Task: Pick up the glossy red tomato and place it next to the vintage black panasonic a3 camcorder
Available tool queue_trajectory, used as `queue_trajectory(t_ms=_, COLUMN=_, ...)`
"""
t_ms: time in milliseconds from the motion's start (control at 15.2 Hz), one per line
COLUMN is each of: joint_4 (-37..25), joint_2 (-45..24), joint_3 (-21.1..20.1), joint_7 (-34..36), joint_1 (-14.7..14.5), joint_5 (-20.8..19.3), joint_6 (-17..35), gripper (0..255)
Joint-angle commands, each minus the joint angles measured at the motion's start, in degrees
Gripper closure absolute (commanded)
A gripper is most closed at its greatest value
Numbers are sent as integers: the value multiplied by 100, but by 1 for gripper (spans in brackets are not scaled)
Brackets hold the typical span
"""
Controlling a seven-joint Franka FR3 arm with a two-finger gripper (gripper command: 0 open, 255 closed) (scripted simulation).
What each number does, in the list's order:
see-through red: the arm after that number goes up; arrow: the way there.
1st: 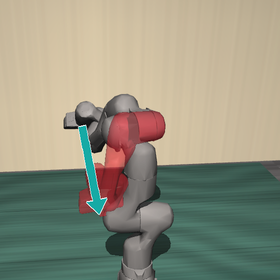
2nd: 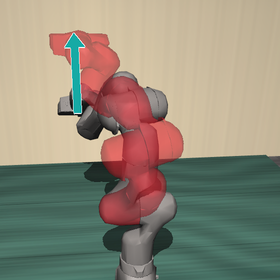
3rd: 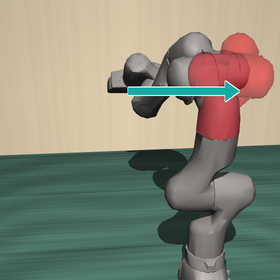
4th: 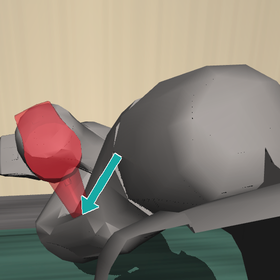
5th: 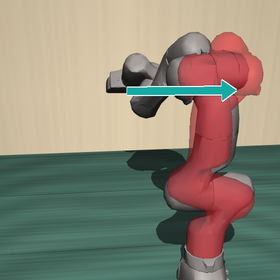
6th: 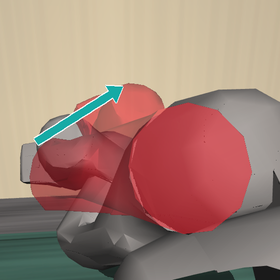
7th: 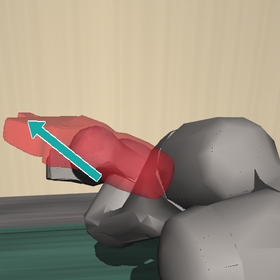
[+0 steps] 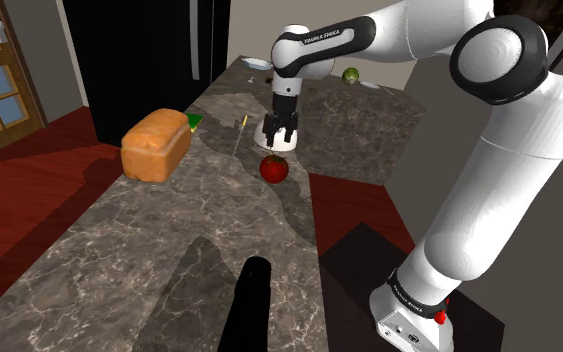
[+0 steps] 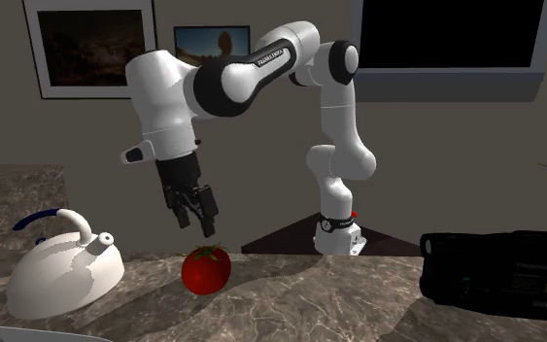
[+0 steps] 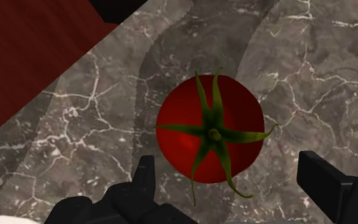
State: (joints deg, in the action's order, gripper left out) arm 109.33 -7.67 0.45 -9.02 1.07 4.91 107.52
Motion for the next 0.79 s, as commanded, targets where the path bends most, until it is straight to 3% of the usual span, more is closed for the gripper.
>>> queue_trajectory(t_ms=0, joint_4=99, joint_2=-39, joint_3=-7, joint_7=-3, joint_1=-7, joint_5=12, joint_6=139, gripper=0)
queue_trajectory(t_ms=264, joint_4=322, joint_2=-85, joint_3=-16, joint_7=-10, joint_1=-17, joint_5=23, joint_6=408, gripper=0)
queue_trajectory(t_ms=726, joint_4=319, joint_2=-86, joint_3=-16, joint_7=-10, joint_1=-18, joint_5=23, joint_6=407, gripper=0)
